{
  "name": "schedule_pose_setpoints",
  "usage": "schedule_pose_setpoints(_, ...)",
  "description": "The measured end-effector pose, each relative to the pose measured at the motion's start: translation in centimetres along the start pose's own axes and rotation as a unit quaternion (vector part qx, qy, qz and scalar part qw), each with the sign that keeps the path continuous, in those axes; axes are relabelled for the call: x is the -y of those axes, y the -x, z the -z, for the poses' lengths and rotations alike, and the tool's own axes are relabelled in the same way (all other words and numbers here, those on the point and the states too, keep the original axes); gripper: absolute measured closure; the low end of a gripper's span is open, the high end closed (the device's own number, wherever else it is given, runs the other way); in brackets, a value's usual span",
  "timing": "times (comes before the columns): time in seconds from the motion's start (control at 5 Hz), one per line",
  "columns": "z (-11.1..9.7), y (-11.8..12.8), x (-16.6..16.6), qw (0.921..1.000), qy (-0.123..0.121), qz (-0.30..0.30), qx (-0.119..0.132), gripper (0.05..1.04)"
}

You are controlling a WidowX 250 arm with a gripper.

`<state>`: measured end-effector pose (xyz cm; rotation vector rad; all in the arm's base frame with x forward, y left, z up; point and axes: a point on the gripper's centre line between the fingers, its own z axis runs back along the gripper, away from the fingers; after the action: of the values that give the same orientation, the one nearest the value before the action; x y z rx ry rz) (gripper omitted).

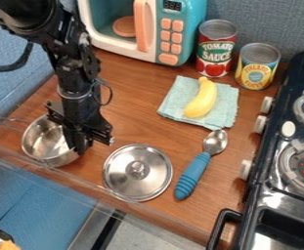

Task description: Mettre un marmite au coin du table

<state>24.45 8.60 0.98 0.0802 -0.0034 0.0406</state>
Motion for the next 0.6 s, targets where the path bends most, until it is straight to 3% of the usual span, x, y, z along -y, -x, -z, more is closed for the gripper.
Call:
schedule_pose_setpoints(0.2, -1.7, -1.9, 0.5, 0.9997, 0.01, 0.012, 0.016, 1.012)
schedule_pose_setpoints(0.4, -3.9, -4.8, 0.7, 0.998, 0.005, 0.039, 0.05, 1.013)
schedule_pose_setpoints(0.6, -4.1, -7.5, 0.2, 0.9961, -0.004, 0.06, 0.065, 1.013)
